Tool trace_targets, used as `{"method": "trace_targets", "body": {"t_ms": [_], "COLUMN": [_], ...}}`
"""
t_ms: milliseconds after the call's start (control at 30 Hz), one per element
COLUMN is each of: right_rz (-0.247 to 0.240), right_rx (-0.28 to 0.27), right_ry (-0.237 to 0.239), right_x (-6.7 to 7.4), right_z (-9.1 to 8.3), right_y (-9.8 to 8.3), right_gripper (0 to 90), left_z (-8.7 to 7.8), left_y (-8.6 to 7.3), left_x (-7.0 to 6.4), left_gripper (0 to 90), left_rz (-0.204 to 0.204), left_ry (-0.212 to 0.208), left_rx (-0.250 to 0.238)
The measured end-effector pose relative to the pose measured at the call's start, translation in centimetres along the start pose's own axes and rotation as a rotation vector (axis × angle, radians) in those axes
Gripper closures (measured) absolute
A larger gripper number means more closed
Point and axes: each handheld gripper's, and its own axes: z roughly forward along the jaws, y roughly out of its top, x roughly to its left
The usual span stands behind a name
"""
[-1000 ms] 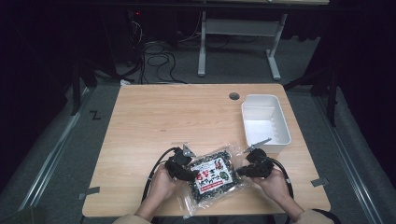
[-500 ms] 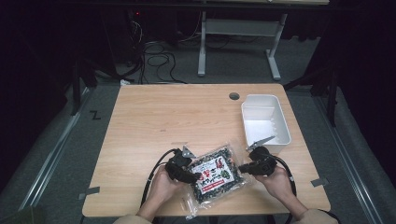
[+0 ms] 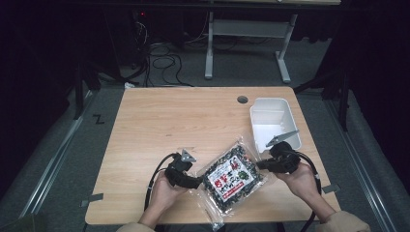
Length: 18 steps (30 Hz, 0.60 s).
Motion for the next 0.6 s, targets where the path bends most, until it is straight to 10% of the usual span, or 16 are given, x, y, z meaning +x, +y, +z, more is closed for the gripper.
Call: {"method": "trace_targets", "body": {"t_ms": [600], "right_rz": [-0.103], "right_rx": [0.007], "right_ry": [-0.052], "right_x": [0.0], "right_z": [-5.0], "right_y": [4.6], "right_gripper": [90.0], "left_z": [-0.2], "left_y": [-0.2], "left_x": [0.3], "left_gripper": [28.9], "left_rz": [-0.017], "left_ry": [-0.009], "left_rx": [-0.003]}}
